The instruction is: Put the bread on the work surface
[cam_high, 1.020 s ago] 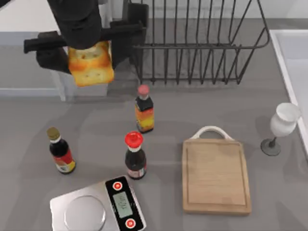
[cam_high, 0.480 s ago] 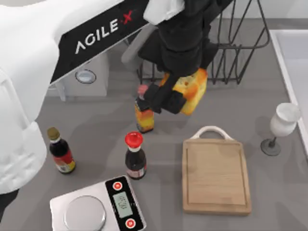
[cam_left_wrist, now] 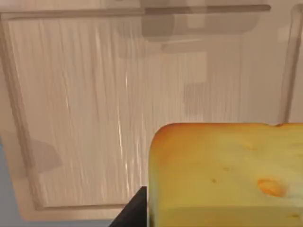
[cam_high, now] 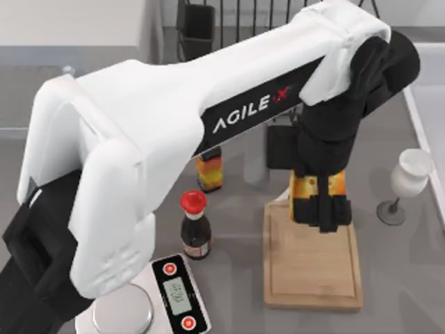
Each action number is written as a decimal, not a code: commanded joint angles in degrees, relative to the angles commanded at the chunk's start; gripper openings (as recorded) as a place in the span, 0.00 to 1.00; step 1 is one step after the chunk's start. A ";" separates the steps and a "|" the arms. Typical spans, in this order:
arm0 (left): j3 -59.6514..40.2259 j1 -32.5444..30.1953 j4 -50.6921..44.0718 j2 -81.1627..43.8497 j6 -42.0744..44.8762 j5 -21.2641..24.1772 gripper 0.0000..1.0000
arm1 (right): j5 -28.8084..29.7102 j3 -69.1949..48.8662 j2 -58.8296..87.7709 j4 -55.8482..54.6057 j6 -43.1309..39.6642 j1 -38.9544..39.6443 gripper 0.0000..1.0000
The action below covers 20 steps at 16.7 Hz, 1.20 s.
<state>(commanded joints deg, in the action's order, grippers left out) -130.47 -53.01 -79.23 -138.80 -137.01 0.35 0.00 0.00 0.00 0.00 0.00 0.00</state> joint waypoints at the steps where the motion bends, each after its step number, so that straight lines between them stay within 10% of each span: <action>1: 0.02 -0.41 -0.14 -0.64 -2.10 0.12 0.00 | 0.00 0.00 0.00 0.00 0.00 0.00 1.00; 20: 6.93 -0.81 6.75 -1.69 -4.78 0.48 0.00 | 0.00 0.00 0.00 0.00 0.00 0.00 1.00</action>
<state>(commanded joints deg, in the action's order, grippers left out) -123.55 -53.82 -72.48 -140.49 -141.79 0.84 0.00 0.00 0.00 0.00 0.00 0.00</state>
